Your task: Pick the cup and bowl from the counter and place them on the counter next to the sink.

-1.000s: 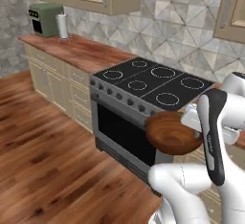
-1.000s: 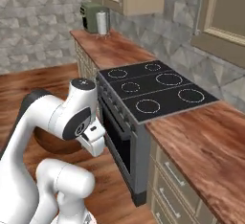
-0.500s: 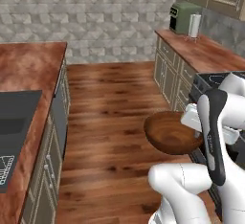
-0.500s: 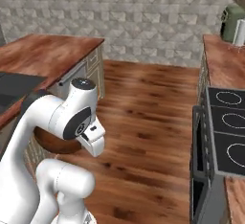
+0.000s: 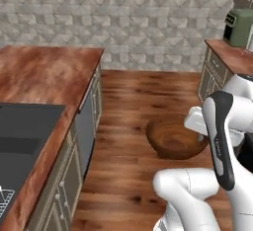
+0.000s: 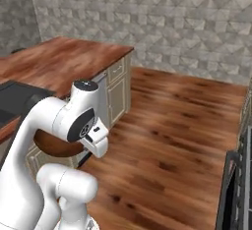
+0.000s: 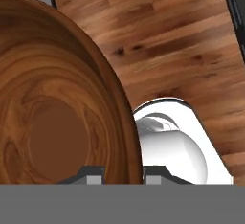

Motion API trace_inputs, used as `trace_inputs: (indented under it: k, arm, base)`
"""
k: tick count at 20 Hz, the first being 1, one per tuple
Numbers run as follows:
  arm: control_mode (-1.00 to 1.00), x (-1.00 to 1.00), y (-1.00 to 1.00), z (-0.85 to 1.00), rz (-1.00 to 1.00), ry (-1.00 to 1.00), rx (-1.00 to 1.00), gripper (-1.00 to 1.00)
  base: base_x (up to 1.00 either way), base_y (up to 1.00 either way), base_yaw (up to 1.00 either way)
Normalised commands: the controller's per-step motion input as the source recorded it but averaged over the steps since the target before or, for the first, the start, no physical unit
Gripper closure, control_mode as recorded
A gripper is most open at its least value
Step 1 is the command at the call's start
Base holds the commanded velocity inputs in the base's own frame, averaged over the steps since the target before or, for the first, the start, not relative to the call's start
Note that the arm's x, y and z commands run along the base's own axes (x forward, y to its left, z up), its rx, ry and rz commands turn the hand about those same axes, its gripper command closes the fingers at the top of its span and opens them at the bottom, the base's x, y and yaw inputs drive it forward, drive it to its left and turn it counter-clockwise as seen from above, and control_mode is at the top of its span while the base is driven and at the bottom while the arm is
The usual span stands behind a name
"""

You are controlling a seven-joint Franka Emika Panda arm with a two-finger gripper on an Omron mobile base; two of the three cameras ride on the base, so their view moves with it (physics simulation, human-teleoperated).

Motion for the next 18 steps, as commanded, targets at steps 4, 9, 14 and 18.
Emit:
trace_inputs:
  k: [4,9,14,18]
  arm:
    - [1.00,0.00,0.00,0.00,0.00,0.00,0.00,1.00]
    - [1.00,0.00,0.00,0.00,0.00,0.00,0.00,1.00]
    - [1.00,0.00,0.00,0.00,0.00,0.00,0.00,1.00]
    - [1.00,0.00,0.00,0.00,0.00,0.00,0.00,1.00]
  base:
    - [1.00,-0.42,0.59]
    - [1.00,-0.29,0.69]
    - [1.00,-0.31,0.71]
    - [1.00,-0.28,0.75]
